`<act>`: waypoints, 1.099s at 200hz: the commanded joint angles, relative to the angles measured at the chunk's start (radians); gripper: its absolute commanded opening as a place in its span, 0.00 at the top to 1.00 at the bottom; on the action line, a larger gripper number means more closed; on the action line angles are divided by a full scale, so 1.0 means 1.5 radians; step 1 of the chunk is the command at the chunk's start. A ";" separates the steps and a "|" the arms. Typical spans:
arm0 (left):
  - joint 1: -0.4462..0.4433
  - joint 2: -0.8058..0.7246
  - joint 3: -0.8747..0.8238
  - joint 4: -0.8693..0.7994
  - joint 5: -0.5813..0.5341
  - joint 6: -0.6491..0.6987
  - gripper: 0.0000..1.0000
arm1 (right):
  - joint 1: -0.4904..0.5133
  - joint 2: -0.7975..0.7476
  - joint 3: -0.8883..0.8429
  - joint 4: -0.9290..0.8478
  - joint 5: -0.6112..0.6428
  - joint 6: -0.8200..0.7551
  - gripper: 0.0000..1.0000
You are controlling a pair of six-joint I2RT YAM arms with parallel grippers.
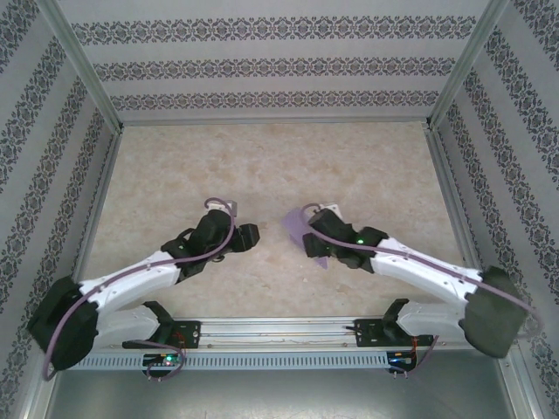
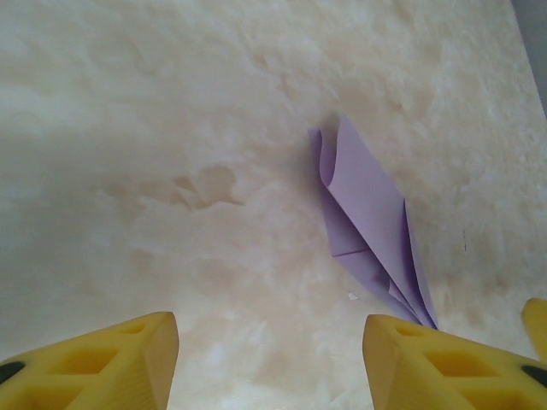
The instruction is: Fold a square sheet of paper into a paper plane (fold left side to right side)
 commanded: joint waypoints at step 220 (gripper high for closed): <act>-0.021 0.374 0.118 0.364 0.146 -0.110 0.98 | -0.364 -0.275 -0.219 0.128 -0.422 0.025 0.02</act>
